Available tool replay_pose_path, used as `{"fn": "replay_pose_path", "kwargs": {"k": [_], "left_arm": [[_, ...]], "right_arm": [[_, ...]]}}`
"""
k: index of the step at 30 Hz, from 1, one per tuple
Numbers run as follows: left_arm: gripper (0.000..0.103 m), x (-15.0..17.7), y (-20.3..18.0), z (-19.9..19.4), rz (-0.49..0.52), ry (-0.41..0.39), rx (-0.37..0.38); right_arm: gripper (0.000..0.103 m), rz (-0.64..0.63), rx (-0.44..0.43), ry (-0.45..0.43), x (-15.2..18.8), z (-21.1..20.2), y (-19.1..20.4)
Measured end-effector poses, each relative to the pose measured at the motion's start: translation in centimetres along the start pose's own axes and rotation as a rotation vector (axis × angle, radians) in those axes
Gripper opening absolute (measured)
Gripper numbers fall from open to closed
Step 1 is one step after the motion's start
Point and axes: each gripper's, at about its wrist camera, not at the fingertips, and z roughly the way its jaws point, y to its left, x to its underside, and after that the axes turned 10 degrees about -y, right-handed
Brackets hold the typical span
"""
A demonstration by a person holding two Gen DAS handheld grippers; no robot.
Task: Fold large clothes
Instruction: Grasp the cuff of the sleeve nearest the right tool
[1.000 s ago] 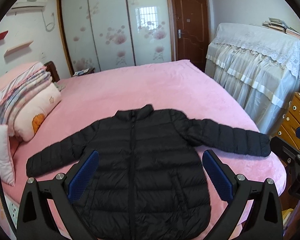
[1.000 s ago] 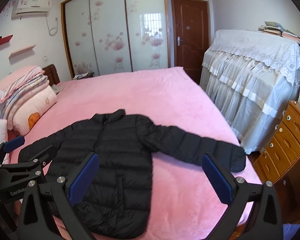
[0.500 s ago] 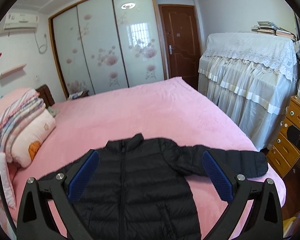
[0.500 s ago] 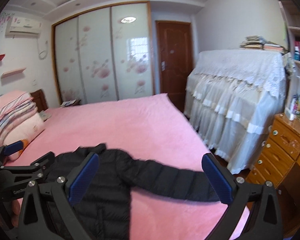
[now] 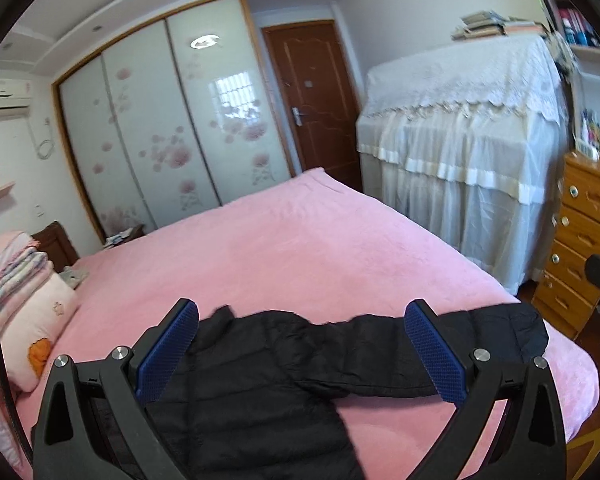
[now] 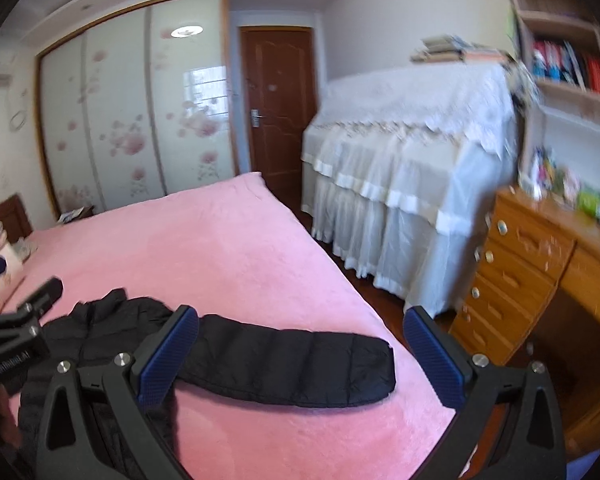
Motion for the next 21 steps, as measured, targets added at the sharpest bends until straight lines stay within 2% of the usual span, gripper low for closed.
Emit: {"fn": "replay_pose_path", "kwargs": {"k": [8, 13, 15, 21], "left_arm": [[0.102, 5.9, -5.4, 7.7, 0.020, 0.070, 0.030], [0.102, 10.2, -8.5, 12.0, 0.017, 0.169, 0.045], [0.102, 11.4, -9.5, 13.0, 0.023, 0.190, 0.048], [0.102, 13.9, -11.5, 14.8, 0.038, 0.236, 0.060]], "right_arm": [[0.102, 0.104, 0.046, 0.104, 4.3, 4.8, -4.1], [0.088, 0.183, 0.033, 0.237, 8.8, 8.5, -6.0], [0.085, 0.223, 0.029, 0.296, 11.1, 10.0, -6.9], [0.085, 0.318, 0.044, 0.388, 15.3, 12.7, -9.2]]}}
